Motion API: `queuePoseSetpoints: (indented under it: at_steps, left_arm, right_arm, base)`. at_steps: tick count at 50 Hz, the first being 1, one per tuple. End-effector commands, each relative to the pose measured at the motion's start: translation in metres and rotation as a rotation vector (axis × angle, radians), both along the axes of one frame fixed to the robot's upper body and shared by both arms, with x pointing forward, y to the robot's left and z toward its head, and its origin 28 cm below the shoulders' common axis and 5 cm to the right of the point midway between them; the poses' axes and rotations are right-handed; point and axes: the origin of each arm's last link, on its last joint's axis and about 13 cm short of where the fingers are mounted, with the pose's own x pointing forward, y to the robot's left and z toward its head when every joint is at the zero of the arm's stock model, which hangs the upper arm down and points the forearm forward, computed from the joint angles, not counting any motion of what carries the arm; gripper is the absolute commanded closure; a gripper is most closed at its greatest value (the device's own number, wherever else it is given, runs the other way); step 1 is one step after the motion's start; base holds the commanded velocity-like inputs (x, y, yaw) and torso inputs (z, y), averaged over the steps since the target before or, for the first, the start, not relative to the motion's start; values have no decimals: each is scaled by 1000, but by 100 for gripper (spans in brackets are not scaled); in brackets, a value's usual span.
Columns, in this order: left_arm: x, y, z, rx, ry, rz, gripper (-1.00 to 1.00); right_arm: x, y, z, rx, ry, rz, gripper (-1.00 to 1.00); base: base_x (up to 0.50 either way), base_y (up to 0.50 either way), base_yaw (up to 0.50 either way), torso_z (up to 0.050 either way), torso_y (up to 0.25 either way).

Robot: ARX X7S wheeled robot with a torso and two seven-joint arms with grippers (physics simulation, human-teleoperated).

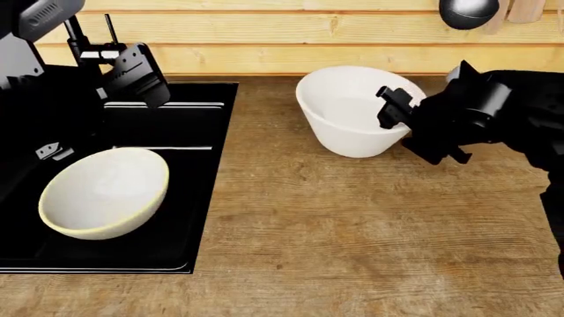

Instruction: Stack the bowls in the sink.

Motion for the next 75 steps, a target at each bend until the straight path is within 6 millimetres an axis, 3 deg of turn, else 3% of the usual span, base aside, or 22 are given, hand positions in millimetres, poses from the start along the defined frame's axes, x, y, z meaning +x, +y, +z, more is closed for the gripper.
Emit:
queuePoseSetpoints:
  at_steps: [1,17,37,61,75]
  left_arm:
    - [0,0,-1,-3,0,0,-100]
    - [0,-2,4,-6,-14,-12,-100]
    - [-2,-9,9,-42,-35,-110,-100]
    - [0,-33,17,-133,-157,-334,-100]
    - [10,-35,17,-235,-167,-288,-100]
  right_arm:
    - [-1,1,-7,-27,24,14,100]
    - [-9,-2,24,-17,-60,22,100]
    - [-48,1,67,-52,-202,120,100]
    - [-73,26,77,-49,-263,322,100]
    - [-81,32,80,-40,-277,372,100]
  base:
    - [0,0,0,0,0]
    - [0,0,0,0,0]
    - [0,0,0,0,0]
    - [0,0,0,0,0]
    - [0,0,0,0,0]
